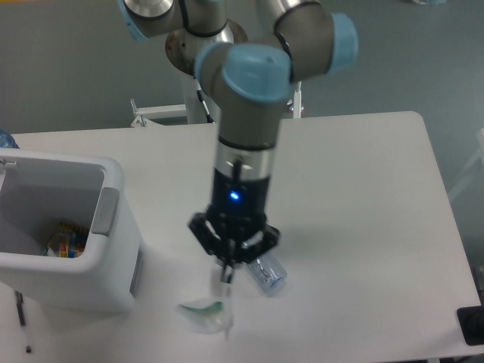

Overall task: Place the trash in the trash can
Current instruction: 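Lift the white paper and carry it over the white bin, then open the gripper to drop the paper into the bin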

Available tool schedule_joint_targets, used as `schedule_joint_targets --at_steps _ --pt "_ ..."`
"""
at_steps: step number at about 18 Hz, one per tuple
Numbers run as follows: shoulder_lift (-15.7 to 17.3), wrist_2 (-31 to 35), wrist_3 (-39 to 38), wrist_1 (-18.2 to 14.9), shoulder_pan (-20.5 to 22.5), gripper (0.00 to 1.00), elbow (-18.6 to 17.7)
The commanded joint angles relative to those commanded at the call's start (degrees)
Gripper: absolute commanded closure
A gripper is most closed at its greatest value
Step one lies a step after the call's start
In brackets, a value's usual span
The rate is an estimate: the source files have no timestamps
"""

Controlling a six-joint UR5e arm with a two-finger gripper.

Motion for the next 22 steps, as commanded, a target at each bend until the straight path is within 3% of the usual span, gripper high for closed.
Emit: schedule_joint_targets --at_steps 4,7,12,14,22 --pt "1.7 -5.6 -0.3 0.1 0.0 1.00 0.6" --pt "3.6 -12.0 -0.4 0.0 -0.1 1.00 -0.9" --pt "10.1 -13.3 -0.1 0.0 -0.1 1.00 -7.9" --pt "11.7 -13.5 -0.4 0.0 -0.6 1.00 -9.1" --pt "10.0 -13.2 -6.6 0.0 -5.9 1.00 -9.8"
